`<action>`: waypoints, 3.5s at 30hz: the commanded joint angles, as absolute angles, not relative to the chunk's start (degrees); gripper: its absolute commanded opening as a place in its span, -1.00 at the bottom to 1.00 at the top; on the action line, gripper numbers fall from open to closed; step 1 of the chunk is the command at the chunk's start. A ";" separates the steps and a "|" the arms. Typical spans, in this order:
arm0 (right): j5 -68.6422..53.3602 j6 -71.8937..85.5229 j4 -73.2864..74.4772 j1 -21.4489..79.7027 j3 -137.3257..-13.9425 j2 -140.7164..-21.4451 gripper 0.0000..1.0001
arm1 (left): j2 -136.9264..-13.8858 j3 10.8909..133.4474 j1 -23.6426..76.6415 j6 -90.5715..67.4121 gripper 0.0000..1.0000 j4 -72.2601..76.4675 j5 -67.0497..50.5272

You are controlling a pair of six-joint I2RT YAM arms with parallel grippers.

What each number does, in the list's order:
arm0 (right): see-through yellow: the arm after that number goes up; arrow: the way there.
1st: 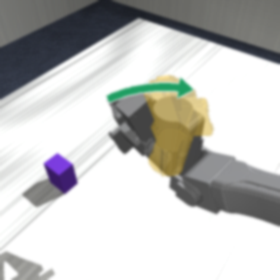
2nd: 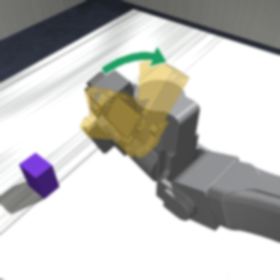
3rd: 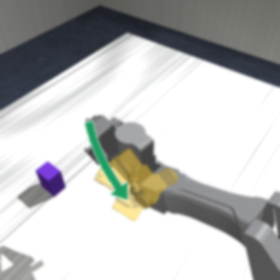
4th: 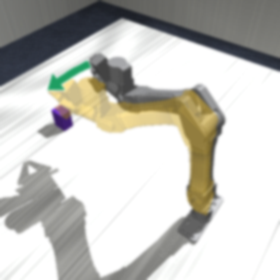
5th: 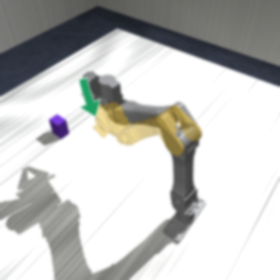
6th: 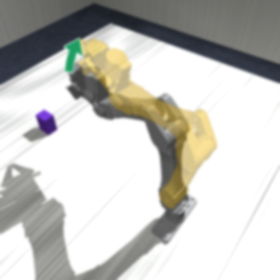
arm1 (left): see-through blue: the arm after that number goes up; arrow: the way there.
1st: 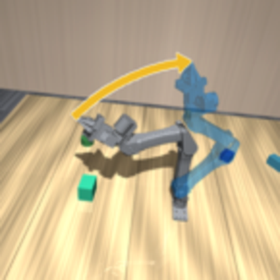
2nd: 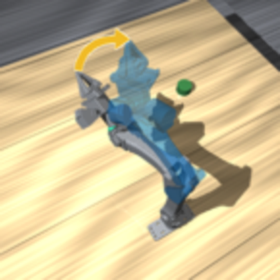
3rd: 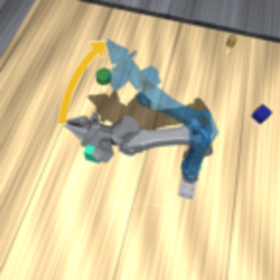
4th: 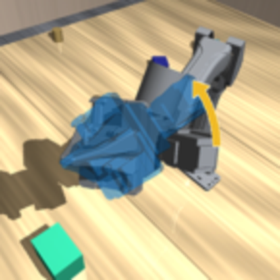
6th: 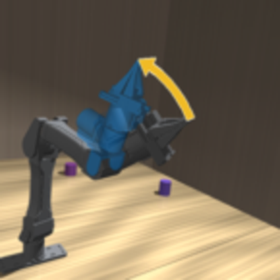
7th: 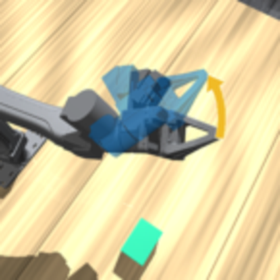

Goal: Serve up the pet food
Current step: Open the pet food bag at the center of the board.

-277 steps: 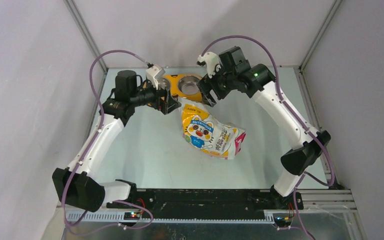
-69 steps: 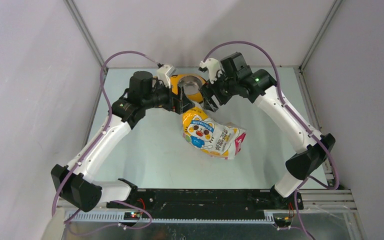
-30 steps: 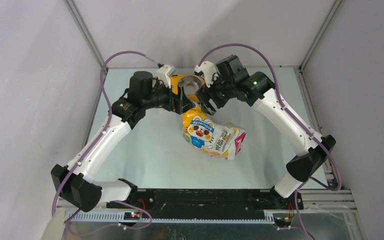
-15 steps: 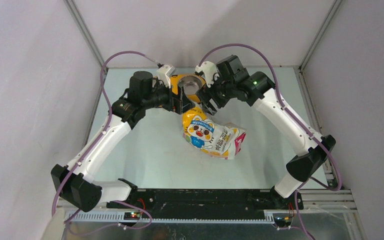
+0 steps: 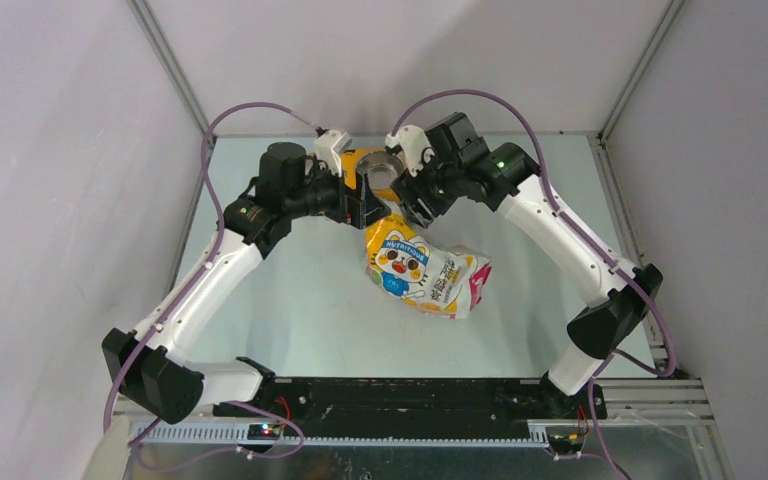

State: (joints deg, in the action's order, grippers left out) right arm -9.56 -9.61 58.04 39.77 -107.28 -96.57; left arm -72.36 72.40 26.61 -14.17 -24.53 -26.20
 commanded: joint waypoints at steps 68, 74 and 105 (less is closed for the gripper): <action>-10.88 -8.48 65.57 36.56 -121.74 -102.11 -0.04 | -72.17 78.40 31.03 -11.38 0.99 -27.04 -23.25; -12.40 -9.28 65.17 36.51 -118.71 -99.00 0.22 | -70.64 78.48 31.03 -10.59 0.99 -27.25 -23.12; -12.00 -8.42 61.35 38.67 -111.87 -96.98 0.36 | -68.01 74.80 31.02 -9.48 1.00 -24.60 -24.14</action>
State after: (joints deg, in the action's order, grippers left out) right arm -13.04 -9.02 63.13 38.46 -112.27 -96.64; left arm -69.08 75.22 30.63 -10.02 -27.11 -22.94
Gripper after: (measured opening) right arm 0.685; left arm 0.996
